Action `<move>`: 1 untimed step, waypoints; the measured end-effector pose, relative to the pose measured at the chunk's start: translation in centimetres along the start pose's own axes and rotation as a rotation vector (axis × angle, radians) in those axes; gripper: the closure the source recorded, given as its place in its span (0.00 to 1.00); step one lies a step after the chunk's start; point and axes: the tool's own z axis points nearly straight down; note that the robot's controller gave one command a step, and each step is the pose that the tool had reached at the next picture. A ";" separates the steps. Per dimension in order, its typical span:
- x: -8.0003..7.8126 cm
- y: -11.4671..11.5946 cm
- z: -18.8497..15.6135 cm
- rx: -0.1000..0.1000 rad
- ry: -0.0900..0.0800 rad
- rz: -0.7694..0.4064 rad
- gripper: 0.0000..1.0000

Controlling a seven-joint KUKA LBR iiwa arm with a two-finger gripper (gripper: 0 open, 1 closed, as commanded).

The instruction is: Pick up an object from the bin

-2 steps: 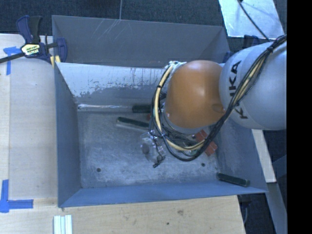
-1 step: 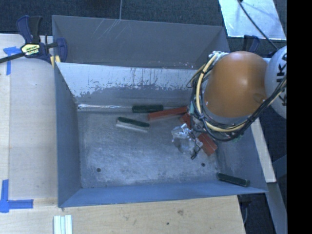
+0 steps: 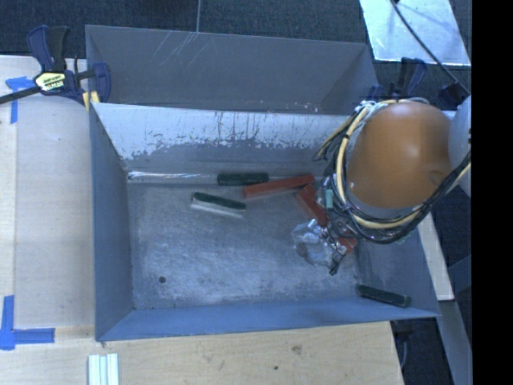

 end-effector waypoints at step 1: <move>-0.1 0.0 0.0 0.000 -0.001 0.001 0.00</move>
Offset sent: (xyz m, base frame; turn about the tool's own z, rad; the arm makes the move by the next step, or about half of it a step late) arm 0.0000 0.0000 0.0000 0.0000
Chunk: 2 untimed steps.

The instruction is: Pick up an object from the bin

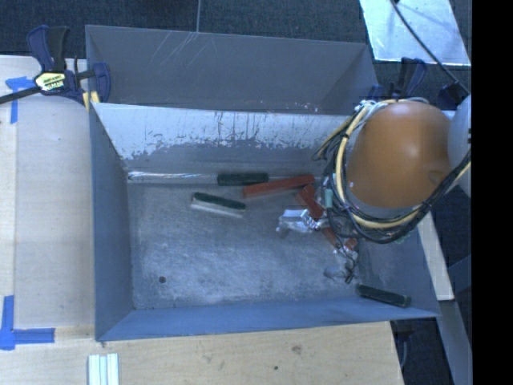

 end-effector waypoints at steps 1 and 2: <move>-3.7 -4.7 -2.3 0.006 -0.007 0.050 0.00; -4.5 -12.3 -0.3 0.004 -0.002 -0.376 0.00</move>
Offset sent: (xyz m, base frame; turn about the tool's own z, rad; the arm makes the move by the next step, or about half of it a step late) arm 0.0566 -0.0069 0.0211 0.0457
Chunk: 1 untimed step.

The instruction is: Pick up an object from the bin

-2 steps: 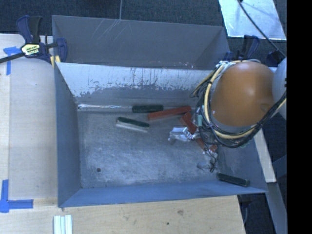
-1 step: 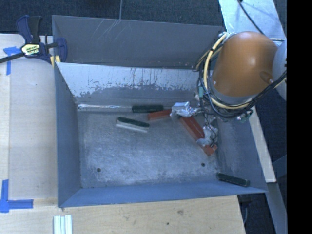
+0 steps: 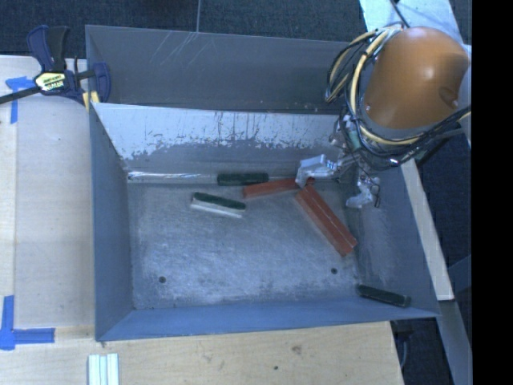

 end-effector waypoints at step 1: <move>-0.1 0.1 -0.1 -0.003 -0.001 0.000 1.00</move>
Offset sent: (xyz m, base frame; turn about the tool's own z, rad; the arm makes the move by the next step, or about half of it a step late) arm 0.0000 0.0000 0.0000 0.0000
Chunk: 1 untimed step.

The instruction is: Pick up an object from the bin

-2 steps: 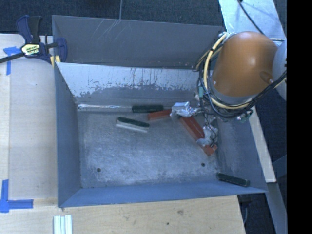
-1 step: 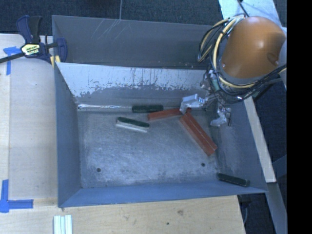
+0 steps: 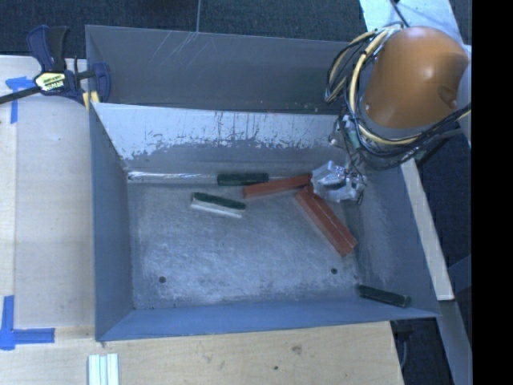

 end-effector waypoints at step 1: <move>4.1 2.4 1.8 -0.002 0.002 -0.110 1.00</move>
Offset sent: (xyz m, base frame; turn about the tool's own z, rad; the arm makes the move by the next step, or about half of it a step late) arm -0.0374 -0.0262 -0.0174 -0.1120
